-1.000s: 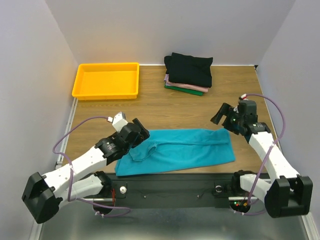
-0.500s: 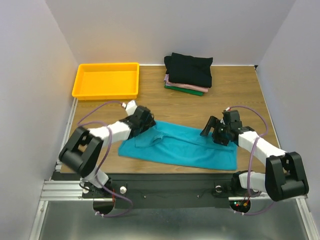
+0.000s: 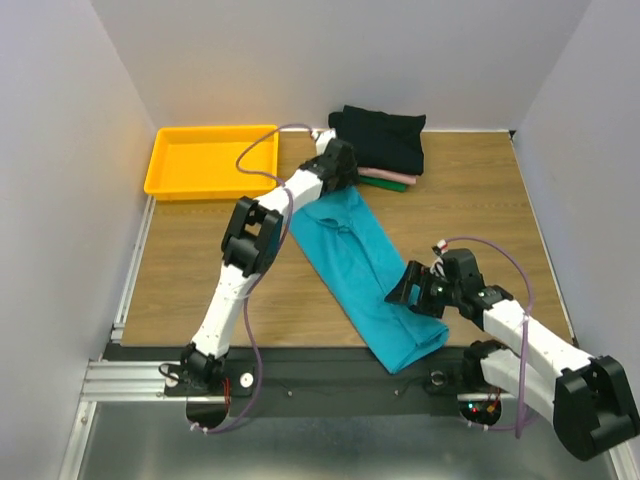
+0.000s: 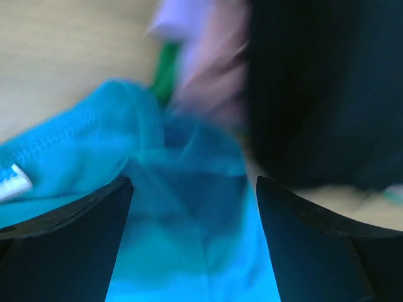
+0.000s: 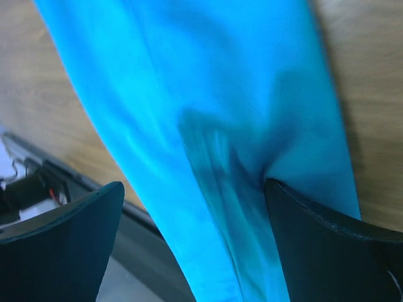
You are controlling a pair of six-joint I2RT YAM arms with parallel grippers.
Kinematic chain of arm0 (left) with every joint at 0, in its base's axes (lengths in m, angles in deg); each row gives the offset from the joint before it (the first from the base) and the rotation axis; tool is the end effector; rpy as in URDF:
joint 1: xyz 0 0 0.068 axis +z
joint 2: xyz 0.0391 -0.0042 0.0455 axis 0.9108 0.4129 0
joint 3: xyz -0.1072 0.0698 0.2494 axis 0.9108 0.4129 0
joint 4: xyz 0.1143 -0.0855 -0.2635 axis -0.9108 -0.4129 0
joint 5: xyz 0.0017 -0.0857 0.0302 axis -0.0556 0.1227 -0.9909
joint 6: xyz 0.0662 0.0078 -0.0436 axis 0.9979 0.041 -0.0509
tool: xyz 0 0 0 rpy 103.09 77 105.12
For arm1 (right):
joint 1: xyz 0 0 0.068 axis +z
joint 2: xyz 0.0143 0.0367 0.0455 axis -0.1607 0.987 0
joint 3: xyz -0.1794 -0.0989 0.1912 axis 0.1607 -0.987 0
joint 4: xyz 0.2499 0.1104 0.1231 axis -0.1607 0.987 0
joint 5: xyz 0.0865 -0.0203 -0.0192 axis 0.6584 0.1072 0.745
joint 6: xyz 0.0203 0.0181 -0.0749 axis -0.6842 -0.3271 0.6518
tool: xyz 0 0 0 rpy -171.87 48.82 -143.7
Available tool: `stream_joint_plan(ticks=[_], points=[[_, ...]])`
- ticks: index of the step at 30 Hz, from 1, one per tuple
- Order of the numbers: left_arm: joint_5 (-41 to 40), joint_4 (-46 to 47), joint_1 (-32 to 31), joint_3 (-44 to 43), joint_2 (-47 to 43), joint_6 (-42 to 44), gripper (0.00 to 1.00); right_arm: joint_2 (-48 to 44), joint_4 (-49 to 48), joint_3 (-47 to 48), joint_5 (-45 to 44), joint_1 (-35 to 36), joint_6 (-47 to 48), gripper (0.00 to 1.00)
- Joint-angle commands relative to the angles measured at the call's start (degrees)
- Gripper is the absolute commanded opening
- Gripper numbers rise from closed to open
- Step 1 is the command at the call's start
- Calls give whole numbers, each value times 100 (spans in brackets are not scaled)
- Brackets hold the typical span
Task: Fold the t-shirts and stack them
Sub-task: Fold the tshirt
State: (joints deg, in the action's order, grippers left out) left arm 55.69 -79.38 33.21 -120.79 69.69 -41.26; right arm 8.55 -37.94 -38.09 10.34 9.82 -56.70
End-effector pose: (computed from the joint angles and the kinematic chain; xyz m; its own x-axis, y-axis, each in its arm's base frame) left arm 0.5262 -0.3169 0.1502 -0.6256 -0.2798 -0.7283 0.0189 0.9278 -0.3727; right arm 0.1954 0.0955 0.1175 -0.9024 0.3007 -0.3085 0.0430 0.7754 0.6300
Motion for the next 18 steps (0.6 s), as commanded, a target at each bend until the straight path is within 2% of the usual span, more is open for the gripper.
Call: stream_joint_plan(ticks=[1, 3, 5, 7, 10, 14, 18], points=[[260, -1770, 111, -2016, 1317, 518, 92, 95, 639, -311, 479, 430, -79, 100], [619, -1818, 269, -2623, 1660, 483, 92, 113, 578, -224, 461, 623, -96, 100], [1101, -1467, 418, -2469, 1627, 291, 92, 139, 560, -110, 487, 922, -184, 100], [1349, -1108, 559, -1908, 1347, 228, 92, 148, 551, 57, 496, 1256, -263, 100], [1054, -895, 586, -1317, 994, 281, 93, 139, 542, 268, 461, 1661, -237, 100], [745, -1254, 595, -1545, 845, 430, 93, 122, 568, 593, 313, 1811, -158, 100], [341, -1351, 595, -1738, 345, 650, 93, -62, 1023, 980, -152, 1811, -79, 100]])
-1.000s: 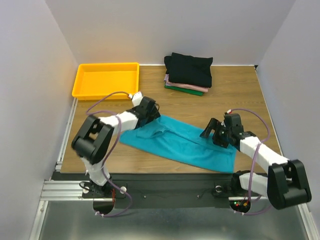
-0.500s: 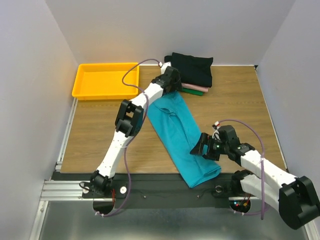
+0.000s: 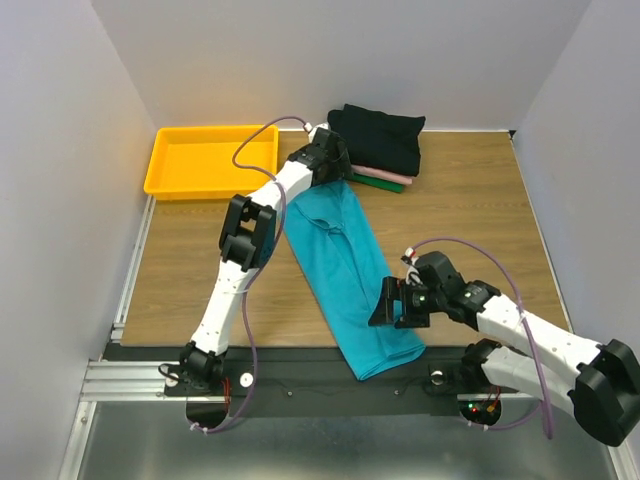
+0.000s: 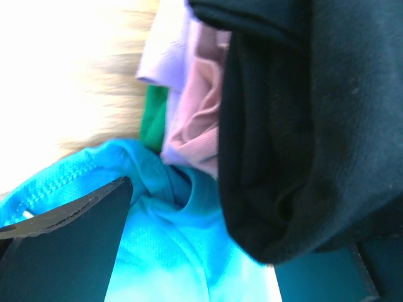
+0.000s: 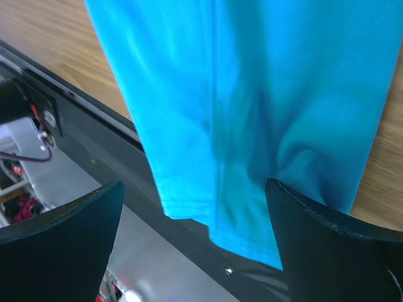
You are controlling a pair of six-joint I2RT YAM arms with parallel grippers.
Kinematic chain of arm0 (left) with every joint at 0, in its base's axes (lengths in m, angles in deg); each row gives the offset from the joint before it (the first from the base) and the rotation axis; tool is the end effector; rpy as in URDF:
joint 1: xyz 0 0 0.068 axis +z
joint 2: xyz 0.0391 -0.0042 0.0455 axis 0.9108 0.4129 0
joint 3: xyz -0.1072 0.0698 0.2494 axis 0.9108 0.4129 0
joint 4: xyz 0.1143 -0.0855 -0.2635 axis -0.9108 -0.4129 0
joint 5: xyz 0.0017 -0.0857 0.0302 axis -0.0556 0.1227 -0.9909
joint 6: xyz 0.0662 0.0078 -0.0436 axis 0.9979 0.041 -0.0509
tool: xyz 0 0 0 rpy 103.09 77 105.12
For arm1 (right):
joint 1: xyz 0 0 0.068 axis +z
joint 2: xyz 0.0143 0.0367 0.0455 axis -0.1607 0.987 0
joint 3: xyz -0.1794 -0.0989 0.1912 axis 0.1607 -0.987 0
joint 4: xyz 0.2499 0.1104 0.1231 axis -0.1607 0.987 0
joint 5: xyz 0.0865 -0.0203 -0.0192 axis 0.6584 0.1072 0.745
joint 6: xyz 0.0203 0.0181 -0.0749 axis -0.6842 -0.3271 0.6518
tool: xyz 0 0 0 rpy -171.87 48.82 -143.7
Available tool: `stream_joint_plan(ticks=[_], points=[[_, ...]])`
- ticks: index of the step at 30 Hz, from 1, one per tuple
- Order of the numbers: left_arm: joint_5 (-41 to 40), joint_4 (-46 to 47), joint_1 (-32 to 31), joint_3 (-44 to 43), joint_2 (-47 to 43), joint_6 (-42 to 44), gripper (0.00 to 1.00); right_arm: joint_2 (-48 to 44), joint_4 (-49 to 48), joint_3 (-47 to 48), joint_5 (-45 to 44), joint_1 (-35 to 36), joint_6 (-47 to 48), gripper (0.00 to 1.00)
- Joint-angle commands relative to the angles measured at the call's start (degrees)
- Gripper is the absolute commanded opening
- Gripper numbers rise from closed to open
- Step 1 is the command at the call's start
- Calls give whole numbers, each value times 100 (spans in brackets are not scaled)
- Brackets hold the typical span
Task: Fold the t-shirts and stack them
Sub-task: Fold the tshirt
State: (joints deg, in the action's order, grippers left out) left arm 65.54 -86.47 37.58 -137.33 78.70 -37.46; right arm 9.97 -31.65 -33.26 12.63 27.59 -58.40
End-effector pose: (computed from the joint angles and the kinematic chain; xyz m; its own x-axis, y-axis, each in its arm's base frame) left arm 0.5745 -0.3028 0.1548 -0.6695 -0.2427 -0.7020 0.1027 0.9058 -0.4112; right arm 0.1597 0.1558 0.1344 -0.9725 0.0082 -0.2328 -0.1480 0.7501 0.6445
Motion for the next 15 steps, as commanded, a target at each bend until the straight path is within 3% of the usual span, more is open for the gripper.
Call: stream_joint_plan(ticks=[1, 5, 8, 12, 15], points=[[-707, -696, 158, -110, -679, 322, 94, -275, 509, 558, -505, 34, 74, 100], [-857, -785, 131, 239, -1557, 454, 94, -600, 1220, 998, -1313, 34, -75, 100], [-1015, -223, -88, 1451, -2611, 577, 98, -750, 1739, 1200, -2103, 34, -312, 100], [-1181, 104, -509, 2919, -3833, 395, 98, -697, 2398, 1219, -2378, 34, -602, 100], [-1621, 542, -1534, 4673, -5157, 183, 98, -636, 2636, 1025, -2431, 25, -918, 100]])
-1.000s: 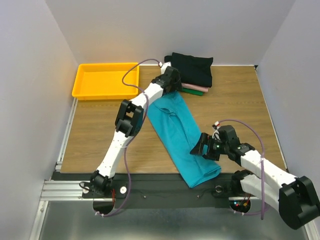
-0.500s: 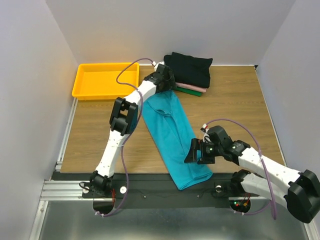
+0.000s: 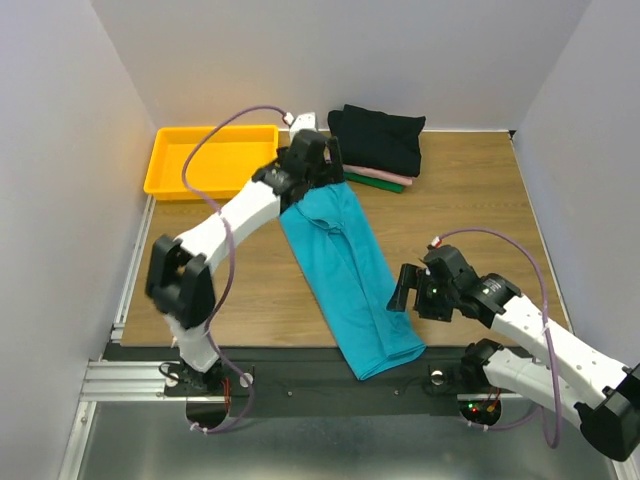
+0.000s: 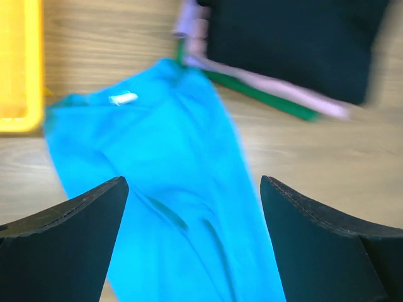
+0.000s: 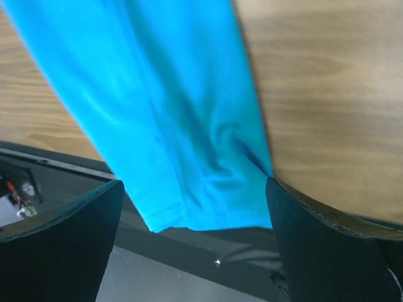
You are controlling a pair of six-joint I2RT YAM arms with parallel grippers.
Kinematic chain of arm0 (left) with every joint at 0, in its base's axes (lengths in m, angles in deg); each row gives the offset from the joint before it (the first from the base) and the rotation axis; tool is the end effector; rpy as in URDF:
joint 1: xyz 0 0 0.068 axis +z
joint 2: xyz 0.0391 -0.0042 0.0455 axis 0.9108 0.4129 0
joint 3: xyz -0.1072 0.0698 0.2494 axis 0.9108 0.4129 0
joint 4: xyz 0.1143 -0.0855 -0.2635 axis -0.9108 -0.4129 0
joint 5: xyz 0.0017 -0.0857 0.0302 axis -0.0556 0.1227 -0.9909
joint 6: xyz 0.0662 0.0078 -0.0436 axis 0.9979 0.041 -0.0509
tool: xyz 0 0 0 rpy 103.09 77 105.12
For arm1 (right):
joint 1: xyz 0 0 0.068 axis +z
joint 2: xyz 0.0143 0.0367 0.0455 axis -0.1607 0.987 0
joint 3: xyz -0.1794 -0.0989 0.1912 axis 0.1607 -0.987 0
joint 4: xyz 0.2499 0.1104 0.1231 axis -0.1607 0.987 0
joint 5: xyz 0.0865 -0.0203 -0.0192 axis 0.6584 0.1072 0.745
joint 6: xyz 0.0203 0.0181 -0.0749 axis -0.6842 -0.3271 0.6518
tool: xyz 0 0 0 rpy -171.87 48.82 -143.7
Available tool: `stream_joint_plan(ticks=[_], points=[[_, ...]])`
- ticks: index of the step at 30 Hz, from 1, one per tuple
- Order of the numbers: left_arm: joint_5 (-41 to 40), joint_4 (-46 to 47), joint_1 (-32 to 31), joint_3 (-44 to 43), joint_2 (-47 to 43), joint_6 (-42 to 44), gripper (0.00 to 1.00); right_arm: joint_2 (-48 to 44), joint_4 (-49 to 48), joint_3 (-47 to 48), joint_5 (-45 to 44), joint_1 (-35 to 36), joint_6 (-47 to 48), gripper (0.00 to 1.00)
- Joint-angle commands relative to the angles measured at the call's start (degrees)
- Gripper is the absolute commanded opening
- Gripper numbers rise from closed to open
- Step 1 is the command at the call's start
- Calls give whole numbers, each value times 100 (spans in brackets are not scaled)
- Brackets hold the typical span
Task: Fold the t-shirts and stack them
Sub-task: Fold the tshirt
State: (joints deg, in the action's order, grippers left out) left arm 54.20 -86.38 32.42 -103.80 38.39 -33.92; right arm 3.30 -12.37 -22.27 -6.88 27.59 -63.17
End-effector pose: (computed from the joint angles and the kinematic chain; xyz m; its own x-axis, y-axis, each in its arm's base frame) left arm 0.4317 -0.2631 0.3125 -0.5248 -0.2095 -0.8250 0.1251 0.9397 -0.3182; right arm 0.1654 0.1320 0.1958 -0.9164 0.1980 -0.3479 0.0163 0.8868 0.4618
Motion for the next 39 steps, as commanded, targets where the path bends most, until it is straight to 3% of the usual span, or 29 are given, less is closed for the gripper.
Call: stream_joint_plan(ticks=[1, 6, 8, 12, 16, 21, 26, 30, 35, 36, 39], points=[[-583, 595, -1275, 1675, -1367, -285, 98, 40, 753, -101, -497, 25, -608, 100], [-1110, 852, -3050, 3565, -2563, -1190, 98, -144, 1024, -75, -776, 25, -837, 100], [-1356, 327, -3665, 3787, -2643, -1961, 98, -250, 1174, -31, -1023, 16, -1030, 100], [-1507, -142, -5482, 4156, -2583, -2571, 98, -479, 1403, -57, -1394, 16, -1233, 100], [-1341, -38, -6111, 4078, -2012, -2441, 98, -190, 1386, -258, -999, 25, -1111, 92], [-1340, -133, -6349, 3394, -1037, -1861, 95, 206, 1167, -487, -376, 25, -970, 79], [-1419, -55, -6349, 3366, -772, -1544, 89, 242, 973, -637, -137, 16, -961, 65], [-1261, 51, -6340, 3366, -649, -1341, 74, 329, 868, -786, -67, 25, -979, 63], [-1103, -37, -6331, 3392, -376, -1297, 43, 602, 622, -971, 144, 25, -952, 61], [-1042, -37, -6331, 3401, -341, -1280, 29, 663, 543, -988, 223, 16, -926, 55], [-1067, -72, -6331, 3392, -341, -1280, 12, 830, 498, -936, 259, 16, -830, 41]])
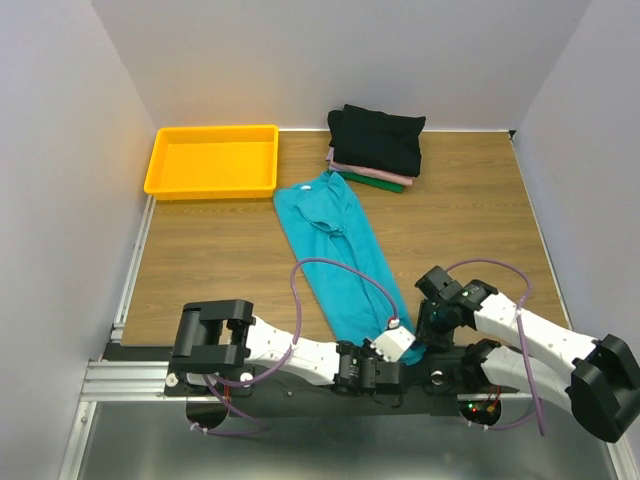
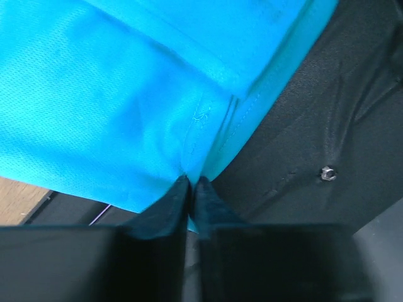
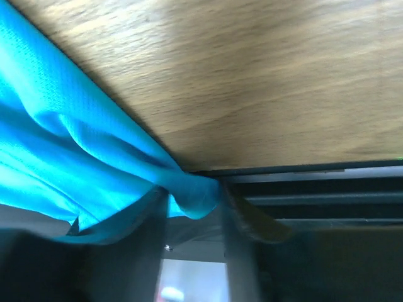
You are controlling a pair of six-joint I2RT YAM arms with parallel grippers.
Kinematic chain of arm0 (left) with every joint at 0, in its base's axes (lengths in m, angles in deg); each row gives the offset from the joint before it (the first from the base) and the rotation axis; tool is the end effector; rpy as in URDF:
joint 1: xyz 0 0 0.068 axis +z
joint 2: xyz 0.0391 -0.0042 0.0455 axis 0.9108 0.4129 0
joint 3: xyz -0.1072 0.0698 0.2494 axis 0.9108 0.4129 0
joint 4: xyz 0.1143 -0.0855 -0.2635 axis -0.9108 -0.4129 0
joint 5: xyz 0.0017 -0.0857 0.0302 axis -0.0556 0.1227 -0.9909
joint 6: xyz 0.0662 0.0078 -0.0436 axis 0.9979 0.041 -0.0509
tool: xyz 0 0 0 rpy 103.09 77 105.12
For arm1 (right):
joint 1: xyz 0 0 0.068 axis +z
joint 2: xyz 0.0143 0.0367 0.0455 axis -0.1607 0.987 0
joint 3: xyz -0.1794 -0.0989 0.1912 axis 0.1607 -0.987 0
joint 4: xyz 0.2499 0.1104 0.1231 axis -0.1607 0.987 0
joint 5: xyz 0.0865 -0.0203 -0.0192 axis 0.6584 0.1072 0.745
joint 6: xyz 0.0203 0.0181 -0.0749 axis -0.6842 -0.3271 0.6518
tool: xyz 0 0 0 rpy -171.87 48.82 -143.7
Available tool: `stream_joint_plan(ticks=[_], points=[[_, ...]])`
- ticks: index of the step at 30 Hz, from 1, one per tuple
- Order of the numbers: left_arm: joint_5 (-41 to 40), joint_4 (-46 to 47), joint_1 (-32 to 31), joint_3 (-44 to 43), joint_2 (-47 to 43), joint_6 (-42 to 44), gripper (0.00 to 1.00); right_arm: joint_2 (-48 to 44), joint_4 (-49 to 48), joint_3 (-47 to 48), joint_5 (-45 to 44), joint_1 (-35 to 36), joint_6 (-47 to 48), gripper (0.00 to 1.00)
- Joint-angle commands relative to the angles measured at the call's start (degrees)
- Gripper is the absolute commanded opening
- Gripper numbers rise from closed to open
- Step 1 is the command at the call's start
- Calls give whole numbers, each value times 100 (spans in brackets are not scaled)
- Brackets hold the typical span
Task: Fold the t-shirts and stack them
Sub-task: Fold the tshirt
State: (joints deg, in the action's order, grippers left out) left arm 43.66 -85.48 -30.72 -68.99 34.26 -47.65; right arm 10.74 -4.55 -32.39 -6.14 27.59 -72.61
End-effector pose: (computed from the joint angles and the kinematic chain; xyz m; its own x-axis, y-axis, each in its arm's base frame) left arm -0.0157 -0.3963 0.1186 -0.5548 0.5534 -0.6213 0.7531 0.6514 -0.0924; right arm 0.1291 0.1059 0.1062 -0.9539 0.3001 -0.0097 0.2924 0.9358 0.1969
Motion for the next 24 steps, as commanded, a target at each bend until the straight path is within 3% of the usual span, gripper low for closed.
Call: stream_joint_plan(ticks=[1, 6, 8, 13, 24], points=[[-31, -162, -17, -98, 29, 84, 1, 105, -310, 102, 176, 16, 150, 39], [-215, -179, -17, -46, -138, -38, 0, -114, -363, 382, -87, 16, 246, 15], [-364, -258, -17, -46, -296, -126, 0, -185, -354, 681, -193, 16, 343, 10], [-497, -197, 228, 42, -815, -127, 0, -97, -669, 1113, -501, 16, 397, 8], [-619, -179, 1687, 385, -1571, 180, 0, 456, -2803, 1605, -1757, 25, 159, 7]])
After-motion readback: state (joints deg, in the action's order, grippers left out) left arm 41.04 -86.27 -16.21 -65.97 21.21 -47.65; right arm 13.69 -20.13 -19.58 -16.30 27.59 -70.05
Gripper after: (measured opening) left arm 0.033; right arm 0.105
